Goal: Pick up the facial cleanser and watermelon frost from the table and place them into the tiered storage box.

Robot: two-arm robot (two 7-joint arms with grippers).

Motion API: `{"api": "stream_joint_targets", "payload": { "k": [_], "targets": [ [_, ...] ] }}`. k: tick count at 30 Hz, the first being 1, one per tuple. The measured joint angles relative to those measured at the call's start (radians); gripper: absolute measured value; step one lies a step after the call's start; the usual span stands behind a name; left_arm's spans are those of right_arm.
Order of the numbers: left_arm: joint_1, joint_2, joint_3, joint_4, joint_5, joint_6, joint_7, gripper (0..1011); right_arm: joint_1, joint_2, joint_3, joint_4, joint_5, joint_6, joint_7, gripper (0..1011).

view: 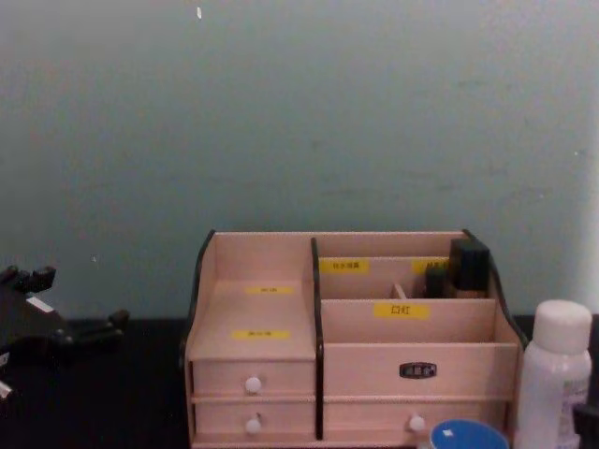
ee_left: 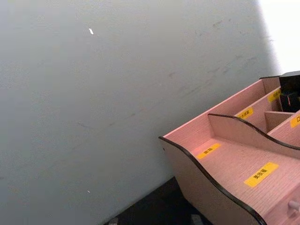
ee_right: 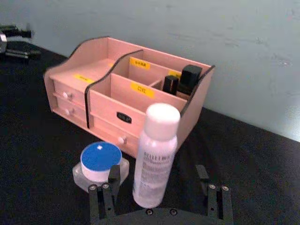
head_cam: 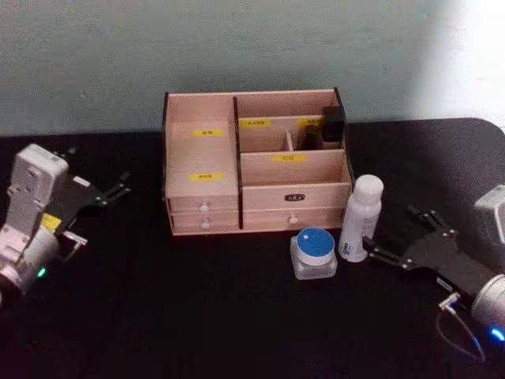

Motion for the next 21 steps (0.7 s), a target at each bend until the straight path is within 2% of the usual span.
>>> {"api": "stream_joint_targets", "payload": {
  "k": [13,21],
  "targets": [
    [0.000,0.000,0.000,0.000,0.000,0.000,0.000,1001,0.074,-0.062,-0.015,0.055,-0.035,0.049,0.027,1002],
    [0.000,0.000,0.000,0.000,0.000,0.000,0.000,1001,0.098,-0.099,-0.017,0.096,-0.047,0.067,0.042,1002]
  ]
}}
